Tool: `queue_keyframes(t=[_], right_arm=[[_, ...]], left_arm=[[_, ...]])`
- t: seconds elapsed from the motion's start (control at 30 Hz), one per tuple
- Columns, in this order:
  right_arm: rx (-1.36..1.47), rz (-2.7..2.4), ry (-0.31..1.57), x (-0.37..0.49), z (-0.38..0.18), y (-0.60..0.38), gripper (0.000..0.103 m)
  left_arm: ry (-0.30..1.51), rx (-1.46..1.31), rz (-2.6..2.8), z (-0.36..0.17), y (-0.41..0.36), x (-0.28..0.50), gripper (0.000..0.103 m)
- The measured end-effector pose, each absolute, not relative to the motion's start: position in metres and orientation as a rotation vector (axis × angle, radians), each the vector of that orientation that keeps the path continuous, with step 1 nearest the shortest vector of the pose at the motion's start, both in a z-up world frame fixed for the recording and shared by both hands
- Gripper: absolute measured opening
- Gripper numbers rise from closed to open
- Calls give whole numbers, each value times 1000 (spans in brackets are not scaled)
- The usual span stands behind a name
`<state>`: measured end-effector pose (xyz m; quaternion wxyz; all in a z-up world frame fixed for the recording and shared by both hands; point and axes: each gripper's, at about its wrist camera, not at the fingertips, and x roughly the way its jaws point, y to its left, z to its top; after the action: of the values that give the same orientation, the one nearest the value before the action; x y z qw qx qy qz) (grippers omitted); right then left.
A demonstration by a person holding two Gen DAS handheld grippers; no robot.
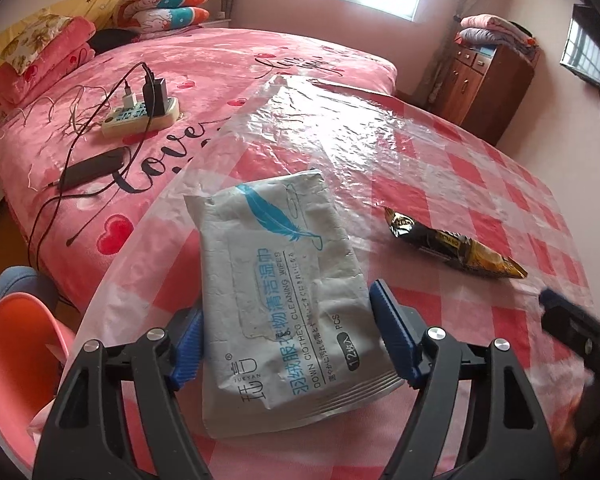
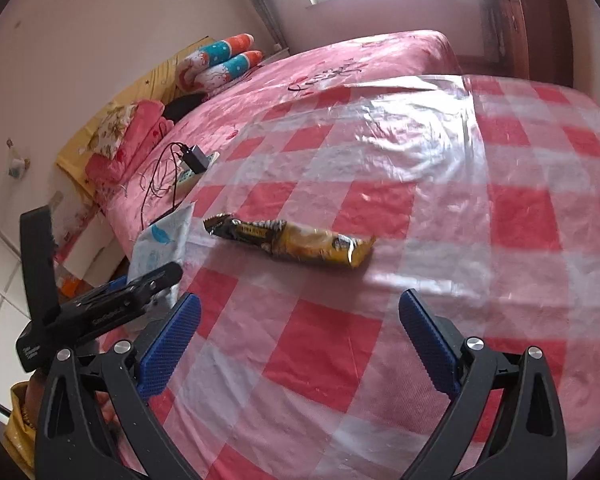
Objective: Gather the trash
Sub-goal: 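Grasp the white wet-wipe pack with the left gripper while the right gripper grasps the Coffeemix stick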
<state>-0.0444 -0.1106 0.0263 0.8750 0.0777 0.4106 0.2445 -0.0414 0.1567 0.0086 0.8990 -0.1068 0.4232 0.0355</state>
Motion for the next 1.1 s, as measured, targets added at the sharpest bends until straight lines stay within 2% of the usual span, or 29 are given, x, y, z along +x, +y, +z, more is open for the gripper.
queue_keyframes(t=[0.13, 0.2, 0.23, 0.27, 0.6, 0.67, 0.8, 0.87, 1.1], right_arm=[[3, 507, 824, -34, 38, -86, 97], [-77, 516, 811, -27, 39, -72, 91], [-95, 525, 818, -23, 39, -68, 82], [-110, 533, 829, -19, 37, -64, 80], [-267, 576, 927, 12, 6, -32, 80], [-278, 569, 937, 12, 2, -31, 67], [-290, 560, 928, 6, 3, -32, 56], [-288, 553, 926, 3, 3, -33, 48], [-260, 520, 918, -16, 4, -36, 37]], left_arm=[[872, -230, 44, 8, 161, -50, 75], [871, -243, 30, 8, 163, -54, 75], [870, -246, 23, 8, 164, -56, 75], [870, -246, 16, 8, 165, -58, 75], [870, -254, -31, 8, 167, -74, 75], [868, -257, -33, 8, 168, -76, 75], [865, -267, -44, 8, 170, -80, 75], [861, -272, -48, 8, 171, -82, 75], [849, -284, -53, 8, 178, -89, 75]])
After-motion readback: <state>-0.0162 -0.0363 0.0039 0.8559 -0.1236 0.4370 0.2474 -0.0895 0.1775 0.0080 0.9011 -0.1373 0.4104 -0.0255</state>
